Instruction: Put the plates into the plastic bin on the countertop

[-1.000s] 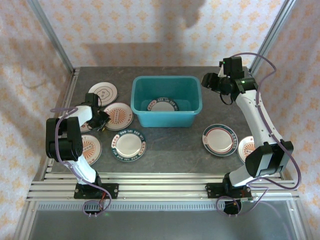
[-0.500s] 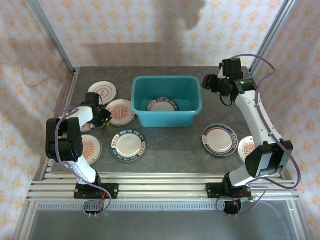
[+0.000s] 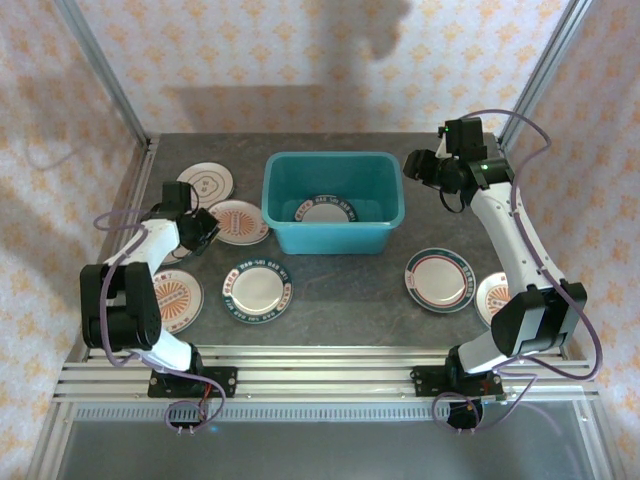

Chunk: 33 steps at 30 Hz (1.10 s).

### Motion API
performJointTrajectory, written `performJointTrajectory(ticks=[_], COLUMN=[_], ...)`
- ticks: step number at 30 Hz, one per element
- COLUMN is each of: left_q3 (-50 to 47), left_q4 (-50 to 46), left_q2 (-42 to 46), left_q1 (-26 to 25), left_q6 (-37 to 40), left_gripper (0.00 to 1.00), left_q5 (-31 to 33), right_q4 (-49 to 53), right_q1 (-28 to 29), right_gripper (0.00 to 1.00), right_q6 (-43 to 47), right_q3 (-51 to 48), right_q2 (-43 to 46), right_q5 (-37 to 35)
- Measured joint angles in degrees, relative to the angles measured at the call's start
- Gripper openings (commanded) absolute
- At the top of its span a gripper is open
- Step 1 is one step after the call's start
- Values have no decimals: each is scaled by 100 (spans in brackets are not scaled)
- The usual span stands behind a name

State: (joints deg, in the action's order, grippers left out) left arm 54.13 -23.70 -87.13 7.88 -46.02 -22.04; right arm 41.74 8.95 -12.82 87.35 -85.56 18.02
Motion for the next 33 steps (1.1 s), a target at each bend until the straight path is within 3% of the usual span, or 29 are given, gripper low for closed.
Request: performJointTrajectory(ticks=[14,33], left_q3=[188,1547], left_q4=[-459,-754], left_q2=[929,1351], left_q1=[-42,-195], left_q6=[151,656], left_gripper=[0,0], left_q5=[317,935], right_q4=[-17,48], right_q1=[0,179], right_gripper=[58,56], right_q6=[0,7], right_q3=[70,1137], right_q2=[-11,-612], right_q5=[142,533])
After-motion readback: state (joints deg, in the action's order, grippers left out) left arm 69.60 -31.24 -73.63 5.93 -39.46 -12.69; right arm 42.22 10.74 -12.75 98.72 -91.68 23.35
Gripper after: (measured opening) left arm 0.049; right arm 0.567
